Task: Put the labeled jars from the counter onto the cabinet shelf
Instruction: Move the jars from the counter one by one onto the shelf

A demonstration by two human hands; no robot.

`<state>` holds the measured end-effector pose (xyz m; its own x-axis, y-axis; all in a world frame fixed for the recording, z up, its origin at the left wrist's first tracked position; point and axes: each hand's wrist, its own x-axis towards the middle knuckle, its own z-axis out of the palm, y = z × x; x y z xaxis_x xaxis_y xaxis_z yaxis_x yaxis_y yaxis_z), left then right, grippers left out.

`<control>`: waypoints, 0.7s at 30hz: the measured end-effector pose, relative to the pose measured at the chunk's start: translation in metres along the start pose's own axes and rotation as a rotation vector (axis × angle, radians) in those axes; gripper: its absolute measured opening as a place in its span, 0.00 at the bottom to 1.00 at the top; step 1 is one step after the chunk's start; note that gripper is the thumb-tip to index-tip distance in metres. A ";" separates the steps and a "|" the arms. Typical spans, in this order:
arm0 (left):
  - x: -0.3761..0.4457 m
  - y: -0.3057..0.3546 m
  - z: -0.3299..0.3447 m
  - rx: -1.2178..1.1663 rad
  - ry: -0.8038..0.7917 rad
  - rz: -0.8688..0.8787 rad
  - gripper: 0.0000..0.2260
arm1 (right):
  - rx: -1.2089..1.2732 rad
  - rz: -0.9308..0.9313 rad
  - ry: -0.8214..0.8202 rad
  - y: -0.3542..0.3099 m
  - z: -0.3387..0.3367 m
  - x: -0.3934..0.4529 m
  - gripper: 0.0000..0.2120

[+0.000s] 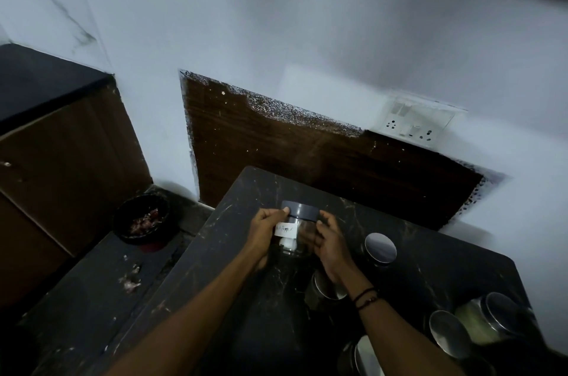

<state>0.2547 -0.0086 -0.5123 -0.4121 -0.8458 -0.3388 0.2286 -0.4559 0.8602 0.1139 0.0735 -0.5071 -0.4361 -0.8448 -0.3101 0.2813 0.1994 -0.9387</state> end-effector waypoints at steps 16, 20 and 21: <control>-0.012 0.162 0.097 -0.116 -0.170 0.343 0.18 | -0.033 -0.454 -0.029 -0.174 0.011 -0.010 0.15; -0.027 0.239 0.138 -0.103 -0.231 0.491 0.18 | -0.099 -0.644 -0.028 -0.255 0.022 -0.032 0.20; -0.031 0.254 0.146 -0.086 -0.230 0.536 0.18 | -0.120 -0.686 -0.021 -0.270 0.024 -0.036 0.18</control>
<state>0.1964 -0.0582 -0.2273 -0.3979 -0.8869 0.2346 0.5250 -0.0105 0.8510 0.0742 0.0379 -0.2386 -0.4646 -0.8086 0.3610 -0.1489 -0.3305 -0.9320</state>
